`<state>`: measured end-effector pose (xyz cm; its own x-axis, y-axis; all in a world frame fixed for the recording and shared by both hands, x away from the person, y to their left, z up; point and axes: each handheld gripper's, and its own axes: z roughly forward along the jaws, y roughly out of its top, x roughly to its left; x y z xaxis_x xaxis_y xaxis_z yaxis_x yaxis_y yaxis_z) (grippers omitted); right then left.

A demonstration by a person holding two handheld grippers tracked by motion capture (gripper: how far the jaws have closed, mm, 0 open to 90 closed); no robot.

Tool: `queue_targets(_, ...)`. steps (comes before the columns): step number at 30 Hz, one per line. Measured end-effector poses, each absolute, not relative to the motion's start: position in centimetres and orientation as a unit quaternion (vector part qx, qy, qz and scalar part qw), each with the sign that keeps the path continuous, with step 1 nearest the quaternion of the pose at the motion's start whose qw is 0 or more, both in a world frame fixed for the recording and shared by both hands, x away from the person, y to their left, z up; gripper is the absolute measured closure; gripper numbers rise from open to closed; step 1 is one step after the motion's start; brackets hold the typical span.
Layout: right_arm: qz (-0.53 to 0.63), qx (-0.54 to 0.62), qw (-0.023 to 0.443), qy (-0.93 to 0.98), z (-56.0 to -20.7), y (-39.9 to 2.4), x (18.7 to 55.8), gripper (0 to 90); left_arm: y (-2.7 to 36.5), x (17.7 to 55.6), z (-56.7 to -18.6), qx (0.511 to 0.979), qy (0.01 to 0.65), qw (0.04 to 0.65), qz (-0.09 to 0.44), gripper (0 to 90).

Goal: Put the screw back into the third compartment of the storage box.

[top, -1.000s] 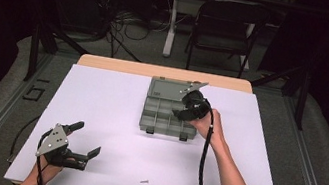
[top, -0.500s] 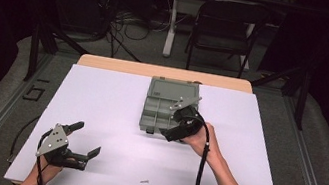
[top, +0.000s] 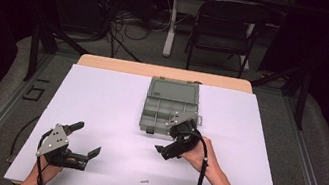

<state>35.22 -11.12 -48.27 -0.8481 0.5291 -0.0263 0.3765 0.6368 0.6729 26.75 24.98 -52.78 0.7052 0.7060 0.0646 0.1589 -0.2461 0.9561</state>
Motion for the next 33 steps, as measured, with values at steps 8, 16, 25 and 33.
queue_targets(8,0.349,0.241,0.103,0.9,-48.7,-11.1,33.6,0.0,24.9,26.9,-52.8,0.747,0.29,0.542,0.253,0.1)
queue_targets(16,0.346,0.226,0.09,0.906,-49.2,-11.1,32.3,0.0,25.0,26.7,-52.8,0.747,0.29,0.542,0.253,0.1)
queue_targets(25,0.341,0.214,0.081,0.912,-49.9,-10.7,30.8,0.0,24.8,26.7,-52.8,0.748,0.285,0.543,0.252,0.1)
queue_targets(33,0.331,0.205,0.07,0.918,-50.6,-10.4,30.4,0.0,24.9,26.8,-52.8,0.747,0.287,0.545,0.252,0.1)
